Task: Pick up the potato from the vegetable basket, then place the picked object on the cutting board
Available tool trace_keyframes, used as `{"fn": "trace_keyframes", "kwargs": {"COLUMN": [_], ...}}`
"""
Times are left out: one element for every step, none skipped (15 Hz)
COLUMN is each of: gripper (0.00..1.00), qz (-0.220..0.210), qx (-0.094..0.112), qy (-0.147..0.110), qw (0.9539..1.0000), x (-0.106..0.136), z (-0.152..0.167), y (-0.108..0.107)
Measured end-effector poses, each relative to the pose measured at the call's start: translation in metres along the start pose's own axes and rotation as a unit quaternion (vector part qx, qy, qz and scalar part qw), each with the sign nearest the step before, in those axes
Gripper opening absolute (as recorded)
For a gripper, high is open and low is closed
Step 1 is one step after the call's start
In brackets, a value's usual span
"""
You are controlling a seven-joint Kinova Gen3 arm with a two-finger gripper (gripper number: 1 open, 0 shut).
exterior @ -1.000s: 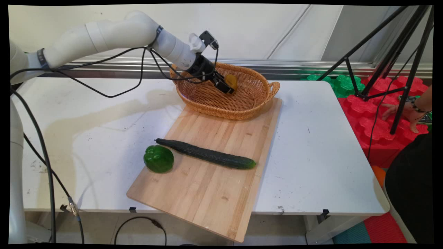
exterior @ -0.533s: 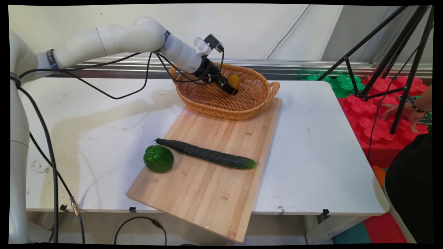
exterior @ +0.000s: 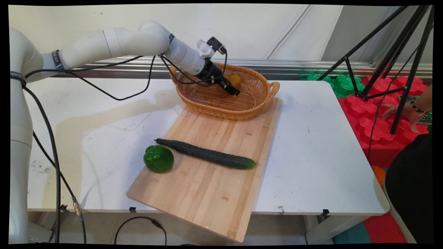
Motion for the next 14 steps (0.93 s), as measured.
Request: {"fn": "trace_keyframes", "kwargs": {"gripper": [0.0,0.0,0.0,0.0,0.0,0.0,0.0,0.0,0.0,0.0,0.0,0.0,0.0,0.0], "qz": [0.0,0.0,0.0,0.001,0.0,0.001,0.002,0.003,0.005,0.007,0.01,0.014,0.018,0.02], "qx": [0.001,0.001,0.001,0.002,0.002,0.002,0.003,0.003,0.003,0.003,0.002,0.002,0.001,0.0], "qy": [0.001,0.002,0.003,0.004,0.005,0.005,0.006,0.007,0.007,0.008,0.008,0.011,0.013,0.014], "qw": [1.0,1.0,1.0,1.0,1.0,1.0,1.0,1.0,1.0,0.9999,0.9999,0.9998,0.9998,0.9997], "x": [0.0,0.0,0.0,0.0,-0.001,-0.001,-0.001,-0.002,-0.002,-0.003,-0.003,-0.003,-0.003,-0.003], "z": [0.001,0.001,0.001,0.002,0.001,0.001,0.0,-0.002,-0.005,-0.007,-0.01,-0.014,-0.019,-0.023], "y": [0.0,0.0,0.0,0.001,0.001,0.001,0.001,0.001,0.0,0.0,0.0,-0.001,-0.002,-0.002]}}
